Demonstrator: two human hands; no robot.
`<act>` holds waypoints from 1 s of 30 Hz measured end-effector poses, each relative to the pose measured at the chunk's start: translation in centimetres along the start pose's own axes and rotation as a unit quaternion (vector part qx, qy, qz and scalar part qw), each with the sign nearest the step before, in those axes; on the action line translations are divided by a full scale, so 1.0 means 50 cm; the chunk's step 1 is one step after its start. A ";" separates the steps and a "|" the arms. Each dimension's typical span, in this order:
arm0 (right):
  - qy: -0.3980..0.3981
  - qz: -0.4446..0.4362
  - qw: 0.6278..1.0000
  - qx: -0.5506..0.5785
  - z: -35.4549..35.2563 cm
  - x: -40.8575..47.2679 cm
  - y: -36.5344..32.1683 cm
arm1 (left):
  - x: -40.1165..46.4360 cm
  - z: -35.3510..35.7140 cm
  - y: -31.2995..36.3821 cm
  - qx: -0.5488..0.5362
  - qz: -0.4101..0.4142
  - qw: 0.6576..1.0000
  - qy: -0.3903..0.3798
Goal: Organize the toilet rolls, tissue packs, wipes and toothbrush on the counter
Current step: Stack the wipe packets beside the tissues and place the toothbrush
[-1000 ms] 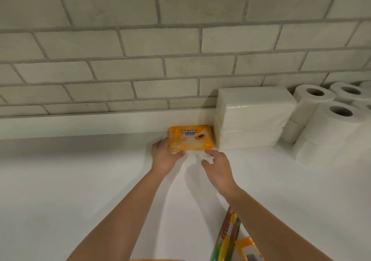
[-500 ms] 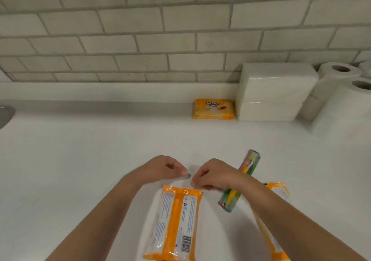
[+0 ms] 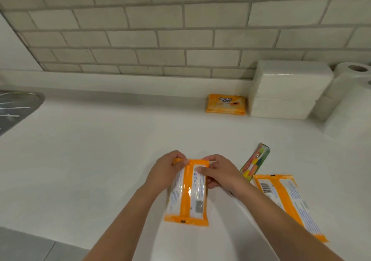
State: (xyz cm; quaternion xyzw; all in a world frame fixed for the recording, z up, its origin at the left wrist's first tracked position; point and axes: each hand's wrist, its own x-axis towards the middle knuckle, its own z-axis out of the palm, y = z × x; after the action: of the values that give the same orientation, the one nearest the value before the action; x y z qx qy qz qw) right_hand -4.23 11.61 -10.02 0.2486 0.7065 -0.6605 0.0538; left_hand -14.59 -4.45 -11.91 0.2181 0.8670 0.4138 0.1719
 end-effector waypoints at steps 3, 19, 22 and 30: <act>-0.027 -0.016 0.999 0.024 0.000 -0.007 0.008 | 0.003 -0.012 0.031 -0.089 -0.005 0.990 0.110; 0.275 -0.318 0.884 -0.202 -0.032 0.047 -0.003 | 0.075 0.000 0.062 -0.434 -0.148 0.887 -0.058; 0.272 -0.270 0.907 -0.172 -0.042 0.067 -0.015 | 0.107 0.012 0.066 -0.441 -0.133 0.887 -0.034; 0.144 -0.031 0.974 0.173 -0.083 0.126 -0.054 | 0.174 0.084 0.076 -0.481 -0.134 0.865 -0.042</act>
State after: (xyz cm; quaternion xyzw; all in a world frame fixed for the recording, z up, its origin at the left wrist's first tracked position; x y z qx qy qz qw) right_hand -9.80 17.38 -9.62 0.3241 0.5897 -0.7311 -0.1128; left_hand -19.03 4.91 -12.45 0.0069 0.5734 0.7429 0.3454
